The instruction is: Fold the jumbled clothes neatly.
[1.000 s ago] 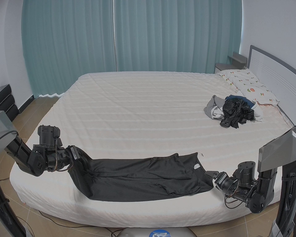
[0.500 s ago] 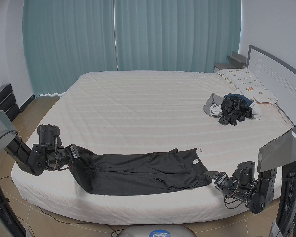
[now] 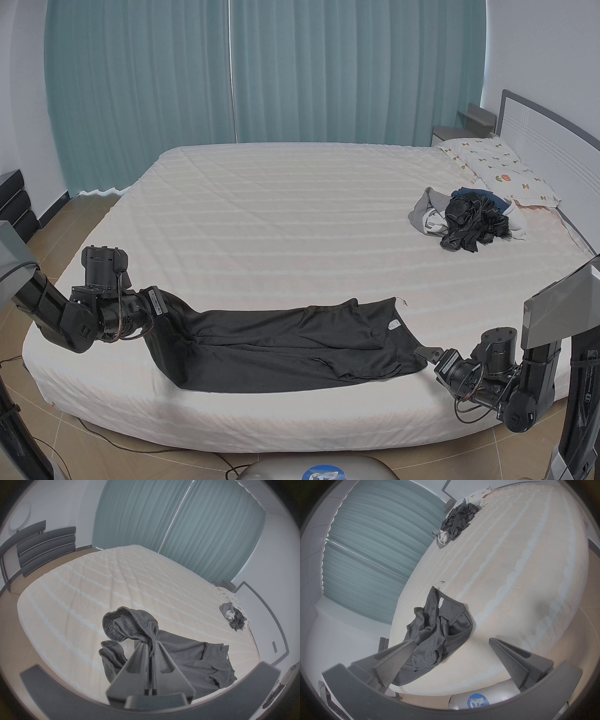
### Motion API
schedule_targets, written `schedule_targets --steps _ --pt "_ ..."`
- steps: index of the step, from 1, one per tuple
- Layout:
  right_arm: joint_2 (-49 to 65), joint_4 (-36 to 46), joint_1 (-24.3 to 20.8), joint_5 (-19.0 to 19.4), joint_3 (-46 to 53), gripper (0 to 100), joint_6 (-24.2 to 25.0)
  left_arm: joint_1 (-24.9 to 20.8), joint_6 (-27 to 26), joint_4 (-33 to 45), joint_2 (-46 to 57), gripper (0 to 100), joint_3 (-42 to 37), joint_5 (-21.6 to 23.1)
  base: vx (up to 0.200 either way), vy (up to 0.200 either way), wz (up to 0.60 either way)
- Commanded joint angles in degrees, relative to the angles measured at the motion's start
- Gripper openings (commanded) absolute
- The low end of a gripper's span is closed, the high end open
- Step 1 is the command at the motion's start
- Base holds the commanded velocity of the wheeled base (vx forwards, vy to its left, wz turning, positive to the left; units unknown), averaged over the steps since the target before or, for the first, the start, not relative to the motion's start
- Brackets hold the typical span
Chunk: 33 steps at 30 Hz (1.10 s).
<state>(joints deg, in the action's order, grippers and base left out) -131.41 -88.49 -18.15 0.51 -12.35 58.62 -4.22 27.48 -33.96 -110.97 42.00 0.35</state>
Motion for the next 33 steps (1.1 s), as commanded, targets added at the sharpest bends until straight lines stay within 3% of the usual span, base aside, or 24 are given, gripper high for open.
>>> schedule_targets --steps 1,11,33 --pt "-0.1 0.0 0.0 0.0 0.0 100 0.0 -1.2 0.0 0.0 -0.4 0 0.8 -1.1 0.000 -0.200 0.00" --pt "-0.1 0.0 0.6 0.0 0.0 100 0.0 -5.5 1.3 5.9 -0.6 0 4.9 -4.0 0.000 -0.200 0.00" --pt "-0.6 0.0 0.4 0.0 0.0 100 0.0 -20.4 3.0 20.4 -9.1 0 19.5 -10.7 0.000 -0.200 0.00"
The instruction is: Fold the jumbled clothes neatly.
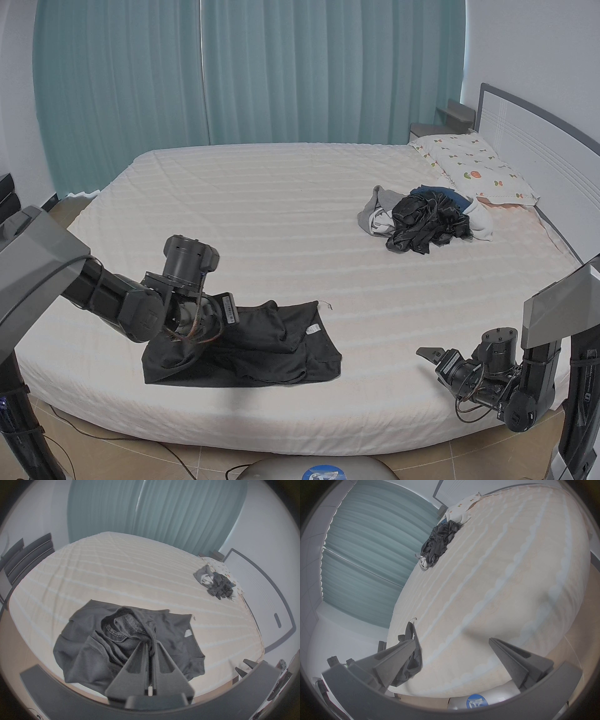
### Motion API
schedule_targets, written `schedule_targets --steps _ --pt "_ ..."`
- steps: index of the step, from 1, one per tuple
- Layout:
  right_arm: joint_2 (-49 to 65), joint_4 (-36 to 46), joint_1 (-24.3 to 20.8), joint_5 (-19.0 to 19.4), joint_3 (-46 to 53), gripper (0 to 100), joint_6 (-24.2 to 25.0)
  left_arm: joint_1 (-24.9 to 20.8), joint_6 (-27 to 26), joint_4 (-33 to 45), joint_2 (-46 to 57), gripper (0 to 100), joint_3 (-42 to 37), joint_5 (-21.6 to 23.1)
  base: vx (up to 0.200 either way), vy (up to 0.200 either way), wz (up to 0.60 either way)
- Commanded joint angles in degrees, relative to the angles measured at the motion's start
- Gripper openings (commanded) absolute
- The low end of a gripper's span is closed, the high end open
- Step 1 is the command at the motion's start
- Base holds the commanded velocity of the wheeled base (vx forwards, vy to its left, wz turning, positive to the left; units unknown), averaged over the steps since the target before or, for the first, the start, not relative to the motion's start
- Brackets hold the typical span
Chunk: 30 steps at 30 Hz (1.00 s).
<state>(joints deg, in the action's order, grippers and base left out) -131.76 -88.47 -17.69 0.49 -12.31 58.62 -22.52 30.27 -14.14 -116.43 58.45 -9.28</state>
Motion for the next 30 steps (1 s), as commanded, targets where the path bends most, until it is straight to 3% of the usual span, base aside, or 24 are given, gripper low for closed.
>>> schedule_targets --steps 1,7,12,26,27,30 --pt "-0.3 0.0 -0.1 0.0 0.0 100 0.0 -2.1 0.3 0.7 -4.6 0 4.6 -1.7 0.000 -0.200 0.00" --pt "-0.3 0.0 -0.2 0.0 0.1 100 0.0 -4.0 3.2 3.0 -8.8 0 9.4 -2.9 0.000 -0.200 0.00" --pt "-1.0 0.0 -0.6 -0.2 0.1 100 0.0 -5.6 4.7 3.6 -13.8 0 13.5 -8.3 0.000 0.000 0.00" --pt "-1.9 0.0 -0.6 -0.2 0.1 100 0.0 -9.1 6.8 3.9 -16.9 0 18.5 -10.0 0.000 0.000 0.00" --pt "-1.9 0.0 -0.6 -0.2 0.1 100 0.0 -8.9 6.8 3.9 -17.2 100 18.9 -10.0 0.000 0.000 0.00" --pt "-2.0 0.0 -0.6 -0.2 0.1 100 0.0 -9.1 7.1 5.0 -17.1 100 18.5 -10.0 0.000 0.000 0.00"
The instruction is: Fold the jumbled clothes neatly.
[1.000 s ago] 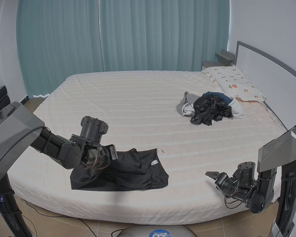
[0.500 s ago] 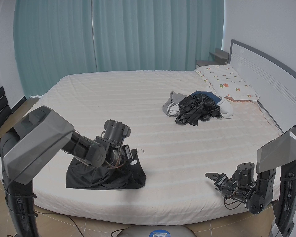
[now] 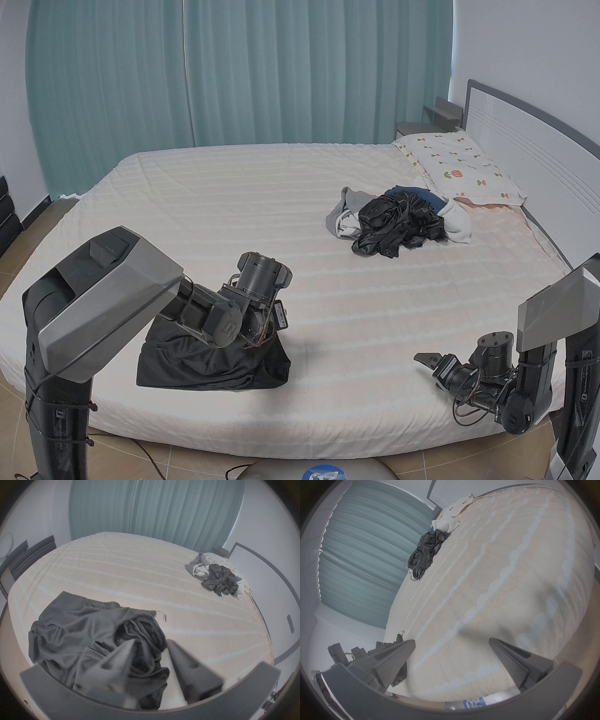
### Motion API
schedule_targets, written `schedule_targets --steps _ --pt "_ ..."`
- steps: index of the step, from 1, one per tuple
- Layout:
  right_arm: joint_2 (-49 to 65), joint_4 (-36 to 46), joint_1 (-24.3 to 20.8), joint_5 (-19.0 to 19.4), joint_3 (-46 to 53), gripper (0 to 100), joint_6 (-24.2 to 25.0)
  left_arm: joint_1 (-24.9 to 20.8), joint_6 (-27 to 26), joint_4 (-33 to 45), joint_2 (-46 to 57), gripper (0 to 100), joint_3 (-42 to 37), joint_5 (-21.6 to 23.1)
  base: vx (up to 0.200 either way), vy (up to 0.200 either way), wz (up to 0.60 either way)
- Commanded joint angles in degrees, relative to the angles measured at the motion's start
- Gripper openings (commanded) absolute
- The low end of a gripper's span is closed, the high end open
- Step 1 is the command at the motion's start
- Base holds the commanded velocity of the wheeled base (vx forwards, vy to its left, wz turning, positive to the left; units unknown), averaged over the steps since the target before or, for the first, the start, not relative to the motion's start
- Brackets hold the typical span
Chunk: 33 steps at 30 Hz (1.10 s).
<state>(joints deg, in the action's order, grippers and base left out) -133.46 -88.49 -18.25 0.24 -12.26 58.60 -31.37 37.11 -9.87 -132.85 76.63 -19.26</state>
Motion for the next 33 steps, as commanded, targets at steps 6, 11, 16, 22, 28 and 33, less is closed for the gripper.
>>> schedule_targets --steps 6,11,16,22,28,33 --pt "-0.3 0.0 0.0 0.0 0.0 100 0.0 0.0 0.9 0.8 2.2 100 -2.5 0.5 0.000 0.000 0.00" --pt "-0.2 -0.1 -0.4 0.1 0.5 100 0.0 3.4 0.9 0.3 8.7 100 -9.0 1.6 0.000 0.000 0.00" --pt "-0.3 -0.1 -1.0 0.1 0.8 100 0.0 9.7 0.2 -0.2 15.9 100 -18.9 7.6 0.000 0.000 0.00" --pt "-0.7 -0.1 -0.9 0.1 0.8 100 0.0 14.9 0.0 -12.3 20.7 100 -32.2 13.5 0.000 0.000 0.00" --pt "-0.7 -0.1 -0.9 0.1 0.8 100 0.0 14.9 -0.6 -19.6 20.7 100 -39.2 13.6 0.000 0.000 0.00" --pt "-0.6 -0.1 -0.7 -0.1 0.8 100 0.0 15.2 -0.1 -24.5 20.4 100 -42.6 14.0 0.000 0.000 0.00"
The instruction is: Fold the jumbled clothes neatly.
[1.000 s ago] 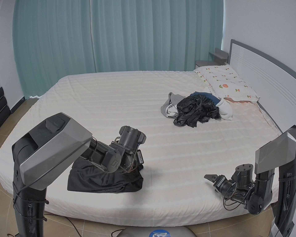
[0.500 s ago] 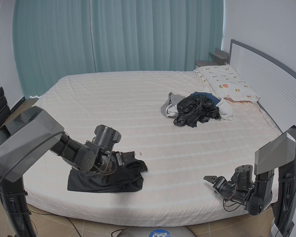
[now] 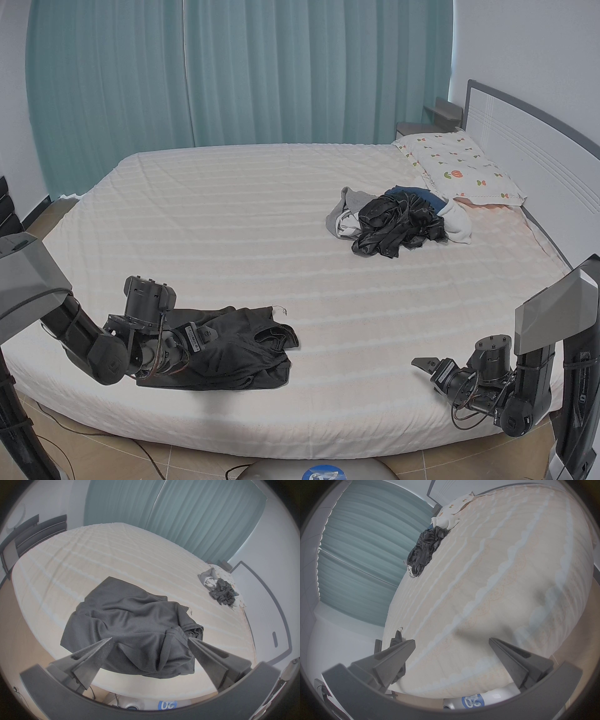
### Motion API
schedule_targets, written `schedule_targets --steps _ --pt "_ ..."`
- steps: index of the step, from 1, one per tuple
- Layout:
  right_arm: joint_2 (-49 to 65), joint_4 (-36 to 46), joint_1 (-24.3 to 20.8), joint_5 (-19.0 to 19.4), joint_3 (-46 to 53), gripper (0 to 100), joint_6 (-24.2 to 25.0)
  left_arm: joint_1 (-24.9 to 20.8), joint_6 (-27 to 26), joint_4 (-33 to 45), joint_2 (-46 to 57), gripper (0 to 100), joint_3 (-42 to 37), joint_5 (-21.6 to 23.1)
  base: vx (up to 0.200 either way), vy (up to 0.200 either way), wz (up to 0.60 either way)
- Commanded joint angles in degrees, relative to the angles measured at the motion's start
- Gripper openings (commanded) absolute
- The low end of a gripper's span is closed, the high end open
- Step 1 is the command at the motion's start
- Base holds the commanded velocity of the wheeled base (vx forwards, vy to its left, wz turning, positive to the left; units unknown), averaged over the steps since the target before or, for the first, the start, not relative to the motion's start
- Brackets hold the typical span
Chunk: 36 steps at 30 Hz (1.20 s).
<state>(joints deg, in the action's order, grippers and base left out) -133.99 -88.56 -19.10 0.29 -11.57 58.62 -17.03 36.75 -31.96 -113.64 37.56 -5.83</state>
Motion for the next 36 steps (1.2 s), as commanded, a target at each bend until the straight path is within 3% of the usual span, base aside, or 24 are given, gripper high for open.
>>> schedule_targets --steps 1,9,17,20,26,36 --pt "0.0 0.0 0.1 -0.1 0.0 100 0.0 1.2 0.2 -2.9 0.9 100 -3.7 0.6 0.000 0.000 0.00" --pt "1.4 0.6 0.3 -0.2 -1.2 100 -3.3 8.5 0.4 -2.9 0.6 100 -3.3 6.5 0.000 0.200 0.00" --pt "3.7 3.8 0.5 -0.3 -4.3 100 -6.4 9.5 0.7 -3.0 -0.8 100 -2.8 7.7 0.000 0.200 0.00" --pt "7.5 8.8 -0.7 -2.0 -6.1 100 -9.9 9.0 3.8 -3.2 -0.9 100 -2.8 7.8 0.000 0.200 0.00" --pt "9.8 16.7 -4.4 -2.7 -9.4 100 -12.9 9.0 4.1 -3.2 -2.4 100 -2.3 7.9 0.000 0.200 0.00" --pt "8.7 19.2 -6.6 -3.8 -11.7 100 -19.3 8.9 4.1 -3.1 -2.5 100 -2.8 7.9 0.000 0.200 0.00"
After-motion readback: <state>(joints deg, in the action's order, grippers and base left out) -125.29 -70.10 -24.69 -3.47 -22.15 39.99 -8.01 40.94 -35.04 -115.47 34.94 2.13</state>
